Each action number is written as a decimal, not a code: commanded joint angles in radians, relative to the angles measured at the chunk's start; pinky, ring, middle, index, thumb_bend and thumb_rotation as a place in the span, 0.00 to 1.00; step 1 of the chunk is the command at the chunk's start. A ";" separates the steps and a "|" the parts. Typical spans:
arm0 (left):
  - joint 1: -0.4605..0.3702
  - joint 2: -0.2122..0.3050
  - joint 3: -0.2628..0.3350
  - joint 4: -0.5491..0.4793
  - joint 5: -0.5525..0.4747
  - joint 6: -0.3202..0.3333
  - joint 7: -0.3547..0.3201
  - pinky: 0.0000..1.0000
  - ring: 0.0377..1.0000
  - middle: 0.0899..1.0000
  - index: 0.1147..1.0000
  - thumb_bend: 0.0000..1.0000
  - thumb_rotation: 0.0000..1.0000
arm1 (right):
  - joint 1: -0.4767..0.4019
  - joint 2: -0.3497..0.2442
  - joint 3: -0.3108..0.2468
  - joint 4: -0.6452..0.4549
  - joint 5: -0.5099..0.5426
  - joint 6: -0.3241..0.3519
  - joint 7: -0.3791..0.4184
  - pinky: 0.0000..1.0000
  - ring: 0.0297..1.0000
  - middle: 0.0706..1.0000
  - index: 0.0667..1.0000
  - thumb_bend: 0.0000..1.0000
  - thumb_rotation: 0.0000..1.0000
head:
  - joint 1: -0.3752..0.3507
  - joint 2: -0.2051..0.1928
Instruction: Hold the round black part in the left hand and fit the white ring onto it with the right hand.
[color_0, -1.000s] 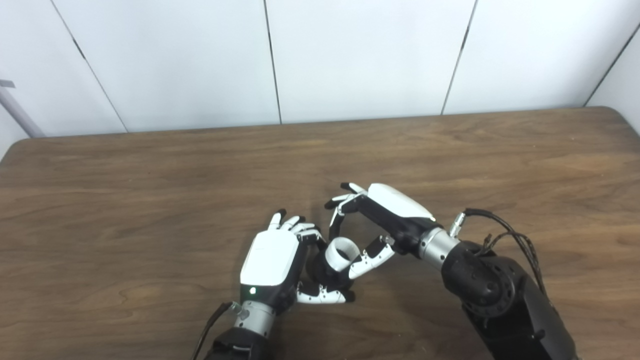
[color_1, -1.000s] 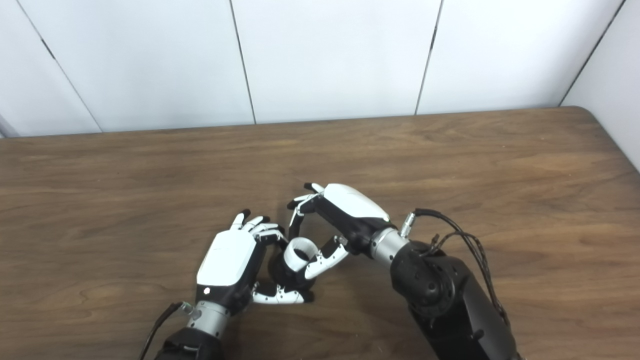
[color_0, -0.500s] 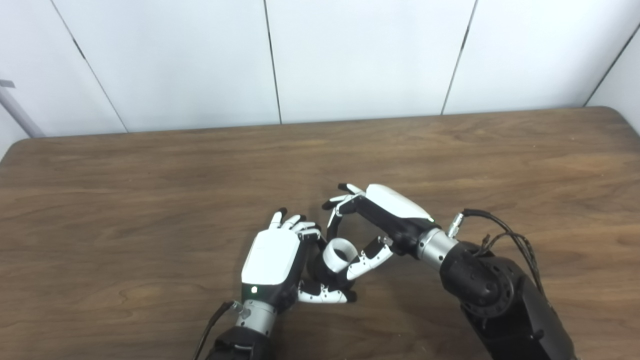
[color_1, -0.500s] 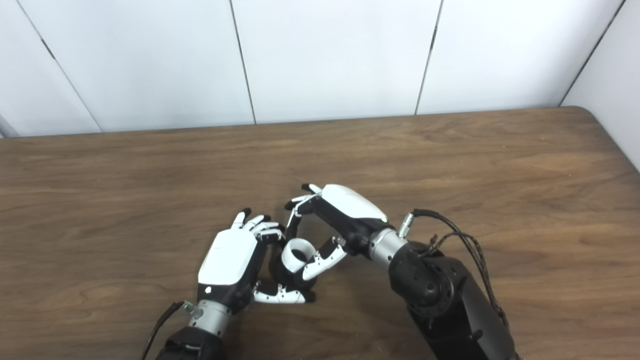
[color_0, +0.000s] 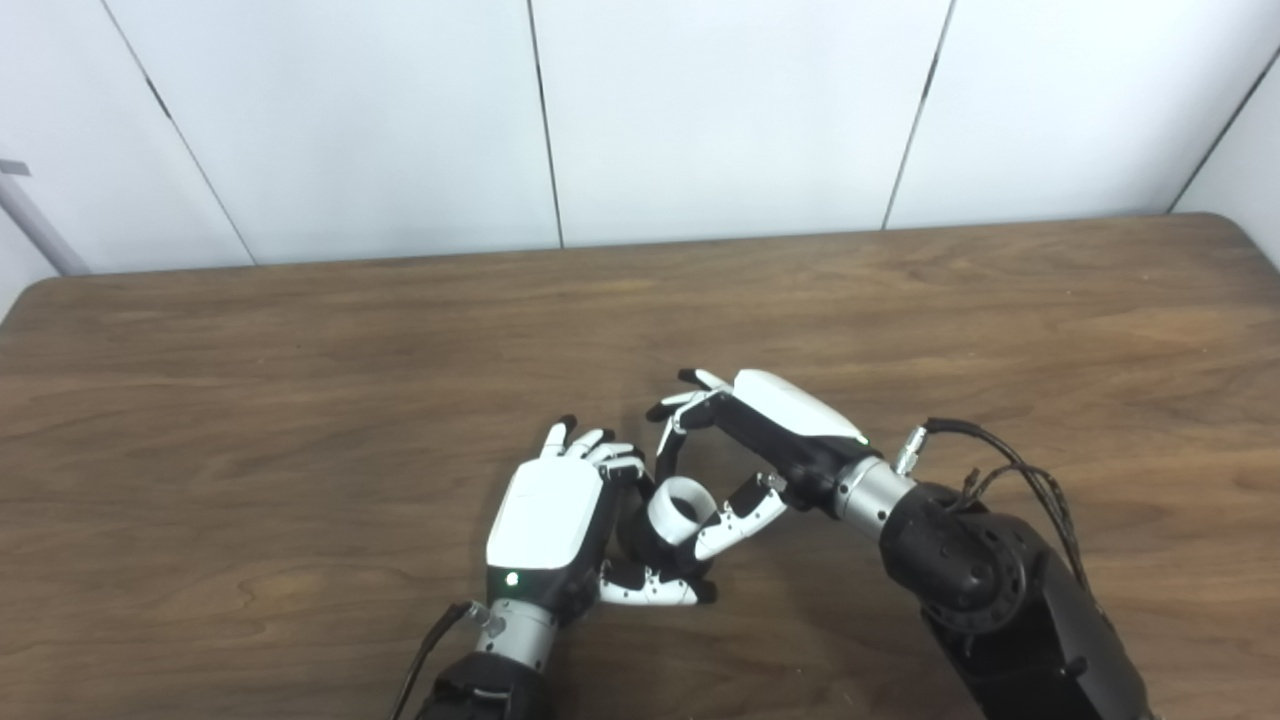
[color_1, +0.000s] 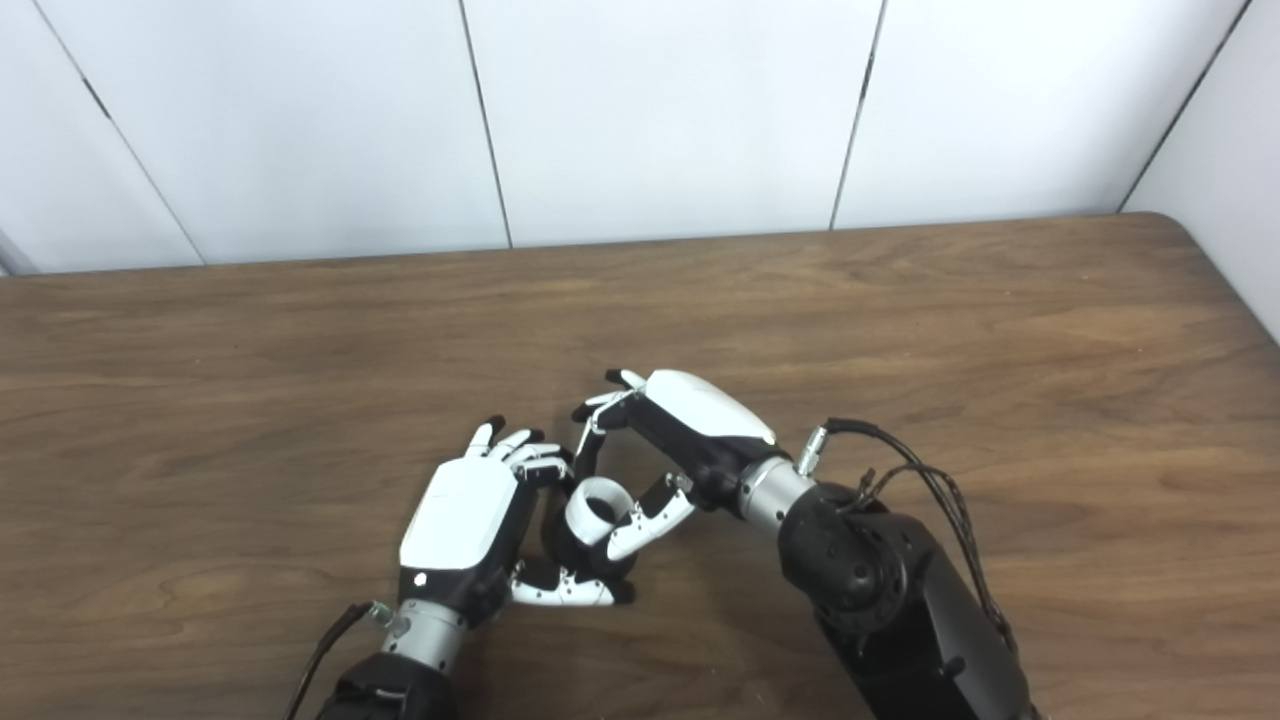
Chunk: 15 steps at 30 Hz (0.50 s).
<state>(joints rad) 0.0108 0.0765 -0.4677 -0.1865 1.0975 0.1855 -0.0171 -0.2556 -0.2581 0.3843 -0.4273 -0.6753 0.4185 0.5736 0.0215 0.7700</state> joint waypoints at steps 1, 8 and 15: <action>-0.014 -0.005 -0.007 0.004 0.008 0.003 -0.015 1.00 0.88 0.75 0.42 0.52 0.06 | -0.021 -0.002 0.001 -0.013 0.002 -0.030 -0.018 0.92 1.00 0.83 0.45 0.52 0.13 | 0.001 0.001; -0.013 -0.006 -0.008 0.005 0.009 0.002 -0.011 1.00 0.88 0.75 0.42 0.52 0.06 | -0.024 0.001 0.006 -0.022 -0.002 -0.020 -0.013 0.93 1.00 0.83 0.45 0.52 0.13 | 0.003 0.004; -0.011 -0.007 -0.011 0.006 0.014 0.001 -0.005 1.00 0.88 0.75 0.42 0.52 0.06 | -0.018 0.004 0.009 -0.027 0.007 -0.019 -0.013 0.93 1.00 0.83 0.45 0.52 0.13 | 0.004 0.010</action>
<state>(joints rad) 0.0108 0.0749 -0.4691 -0.1853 1.1009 0.1869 -0.0140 -0.2557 -0.2580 0.3907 -0.4274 -0.6751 0.4189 0.5704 0.0245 0.7792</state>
